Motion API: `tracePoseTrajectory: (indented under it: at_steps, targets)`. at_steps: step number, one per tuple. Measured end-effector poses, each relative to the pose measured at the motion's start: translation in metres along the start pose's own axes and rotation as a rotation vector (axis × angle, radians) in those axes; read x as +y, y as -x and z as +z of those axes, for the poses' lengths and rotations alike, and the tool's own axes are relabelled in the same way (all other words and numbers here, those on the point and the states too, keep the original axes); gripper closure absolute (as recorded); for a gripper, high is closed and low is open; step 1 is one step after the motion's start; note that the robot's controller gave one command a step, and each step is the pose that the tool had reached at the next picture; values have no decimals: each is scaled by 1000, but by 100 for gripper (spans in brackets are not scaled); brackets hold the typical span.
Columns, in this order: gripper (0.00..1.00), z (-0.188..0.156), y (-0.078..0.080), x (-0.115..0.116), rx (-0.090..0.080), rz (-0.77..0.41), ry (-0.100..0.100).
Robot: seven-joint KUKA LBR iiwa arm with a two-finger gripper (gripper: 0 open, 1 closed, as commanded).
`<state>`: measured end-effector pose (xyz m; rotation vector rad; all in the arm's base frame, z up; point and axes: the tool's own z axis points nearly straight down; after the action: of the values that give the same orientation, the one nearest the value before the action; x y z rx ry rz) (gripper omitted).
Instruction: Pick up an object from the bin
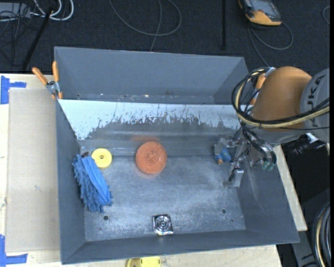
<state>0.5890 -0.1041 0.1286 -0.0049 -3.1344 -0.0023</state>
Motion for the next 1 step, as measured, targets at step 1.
tracePoseTrajectory:
  at_steps: [1]
  targets:
    - [0,-5,2,0,-7,-2,-1]
